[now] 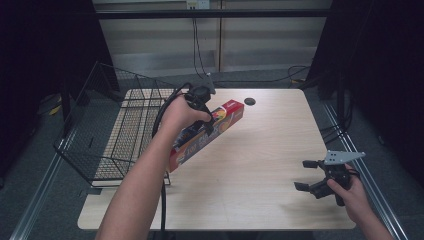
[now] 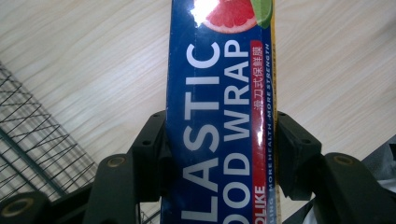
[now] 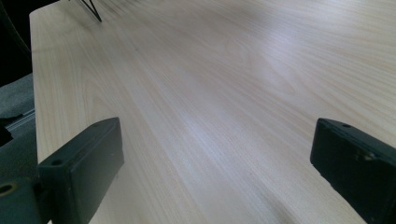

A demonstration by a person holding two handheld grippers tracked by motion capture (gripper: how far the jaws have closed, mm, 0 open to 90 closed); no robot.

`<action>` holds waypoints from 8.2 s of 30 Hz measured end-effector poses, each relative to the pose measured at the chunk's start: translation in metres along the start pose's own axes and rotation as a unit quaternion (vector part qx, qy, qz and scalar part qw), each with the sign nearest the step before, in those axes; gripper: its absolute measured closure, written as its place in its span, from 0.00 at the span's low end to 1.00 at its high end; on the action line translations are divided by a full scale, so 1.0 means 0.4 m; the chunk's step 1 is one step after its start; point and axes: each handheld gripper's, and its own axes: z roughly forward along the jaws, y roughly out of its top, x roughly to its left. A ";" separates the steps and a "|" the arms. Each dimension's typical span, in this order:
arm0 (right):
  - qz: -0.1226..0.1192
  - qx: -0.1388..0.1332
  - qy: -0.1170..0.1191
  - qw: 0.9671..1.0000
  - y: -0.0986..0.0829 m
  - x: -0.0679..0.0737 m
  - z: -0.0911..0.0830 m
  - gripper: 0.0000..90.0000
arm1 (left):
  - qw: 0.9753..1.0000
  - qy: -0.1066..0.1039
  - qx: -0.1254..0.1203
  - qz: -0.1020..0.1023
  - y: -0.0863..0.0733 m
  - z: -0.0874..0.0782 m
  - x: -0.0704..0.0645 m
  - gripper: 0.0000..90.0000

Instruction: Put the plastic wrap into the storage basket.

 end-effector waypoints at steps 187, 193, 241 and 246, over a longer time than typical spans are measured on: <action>-0.006 0.015 0.002 1.000 -0.002 0.012 0.023 0.03 | 0.938 0.128 -0.090 -0.310 -0.345 -0.336 0.376 0.50; -0.006 0.015 0.003 1.000 -0.002 0.013 0.023 0.03 | 0.932 0.132 -0.091 -0.325 -0.350 -0.327 0.381 0.50; -0.002 0.020 0.006 1.000 -0.008 0.008 0.032 0.03 | 0.913 0.151 -0.080 -0.371 -0.334 -0.216 0.444 0.49; -0.001 0.021 0.005 1.000 -0.008 0.006 0.034 0.03 | 0.911 0.148 -0.080 -0.376 -0.331 -0.200 0.449 0.49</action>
